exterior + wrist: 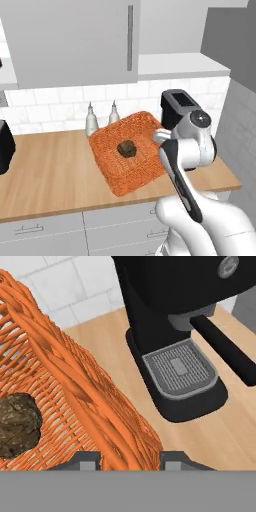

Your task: Open the cabinet, pick up the bread from the cabinet and place it in the basket. Then move the basket to the dining counter.

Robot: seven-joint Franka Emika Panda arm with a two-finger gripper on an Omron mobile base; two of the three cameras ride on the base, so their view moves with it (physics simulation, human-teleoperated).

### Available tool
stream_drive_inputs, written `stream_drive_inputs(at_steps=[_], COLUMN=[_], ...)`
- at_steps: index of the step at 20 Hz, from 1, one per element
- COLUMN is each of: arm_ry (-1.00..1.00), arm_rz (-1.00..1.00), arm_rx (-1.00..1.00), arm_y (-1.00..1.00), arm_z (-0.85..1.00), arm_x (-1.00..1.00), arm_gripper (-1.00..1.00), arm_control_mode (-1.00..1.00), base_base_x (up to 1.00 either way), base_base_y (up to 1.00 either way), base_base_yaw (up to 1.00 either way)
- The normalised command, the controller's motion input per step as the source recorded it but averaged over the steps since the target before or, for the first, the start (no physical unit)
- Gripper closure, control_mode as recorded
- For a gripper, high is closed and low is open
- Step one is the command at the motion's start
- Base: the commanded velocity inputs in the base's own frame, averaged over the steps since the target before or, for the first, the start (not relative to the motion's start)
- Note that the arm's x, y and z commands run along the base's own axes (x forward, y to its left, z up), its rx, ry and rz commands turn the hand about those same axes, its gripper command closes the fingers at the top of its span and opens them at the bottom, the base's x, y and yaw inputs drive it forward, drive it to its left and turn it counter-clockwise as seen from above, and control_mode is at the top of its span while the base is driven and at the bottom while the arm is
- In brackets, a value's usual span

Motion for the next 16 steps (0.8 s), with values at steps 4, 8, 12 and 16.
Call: stream_drive_inputs(at_steps=[4, 8, 12, 16], arm_ry=[0.02, 0.08, 0.03, 0.11], arm_rz=[-0.14, -0.23, -0.22, -0.12], arm_rx=[0.03, 0.03, 0.14, 0.26], arm_y=[-0.33, 0.01, -0.07, -0.41], arm_z=[1.0, 0.99, 0.81, 0.63], arm_x=[-0.56, -0.27, -0.36, -0.44], arm_gripper=[1.0, 1.0, 1.0, 1.0], arm_control_mode=[-1.0, -1.0, -1.0, -1.0], base_base_x=[0.0, 0.0, 0.0, 0.0], base_base_y=[0.0, 0.0, 0.0, 0.0], base_base_yaw=[0.0, 0.0, 0.0, 0.0])
